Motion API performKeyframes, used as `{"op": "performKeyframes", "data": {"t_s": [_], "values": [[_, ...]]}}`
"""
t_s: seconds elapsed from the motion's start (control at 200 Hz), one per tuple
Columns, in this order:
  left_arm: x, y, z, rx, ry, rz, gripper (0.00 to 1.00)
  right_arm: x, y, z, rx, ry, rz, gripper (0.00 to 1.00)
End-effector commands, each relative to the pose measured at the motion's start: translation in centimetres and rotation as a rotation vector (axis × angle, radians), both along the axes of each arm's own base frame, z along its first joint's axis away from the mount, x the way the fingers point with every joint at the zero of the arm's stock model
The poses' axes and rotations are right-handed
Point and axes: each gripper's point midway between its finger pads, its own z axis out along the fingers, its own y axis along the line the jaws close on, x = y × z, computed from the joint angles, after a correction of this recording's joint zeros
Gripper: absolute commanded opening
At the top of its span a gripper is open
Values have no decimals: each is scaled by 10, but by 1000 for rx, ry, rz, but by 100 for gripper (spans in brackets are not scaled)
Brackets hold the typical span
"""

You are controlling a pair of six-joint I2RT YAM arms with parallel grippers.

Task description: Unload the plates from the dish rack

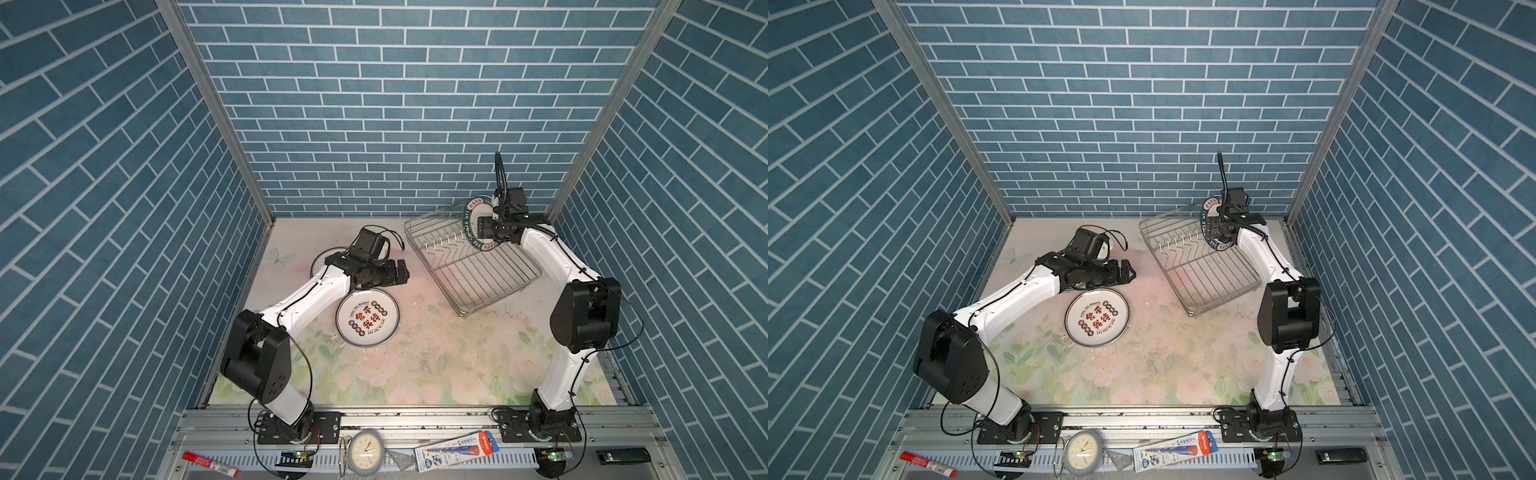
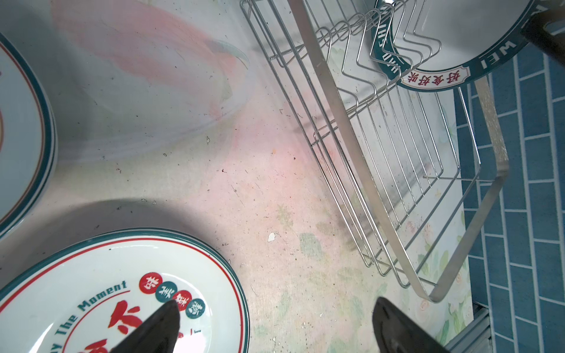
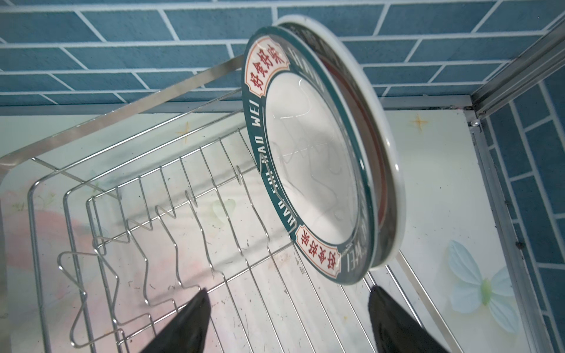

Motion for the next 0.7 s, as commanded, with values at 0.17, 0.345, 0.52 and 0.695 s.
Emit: {"op": "performKeyframes", "data": {"t_s": [0.17, 0.345, 0.52, 0.695], "values": [[-5, 7, -1, 20, -1, 0, 99, 9, -8, -16, -51, 10, 19, 74], [-3, 5, -1, 15, 0, -1, 99, 4, -12, -11, -66, -3, 13, 74], [-2, 5, -4, 14, 5, 1, 99, 2, -16, -13, -85, 6, 5, 74], [-2, 5, -4, 14, 7, 0, 99, 6, -21, -20, -96, 15, -6, 74]]}}
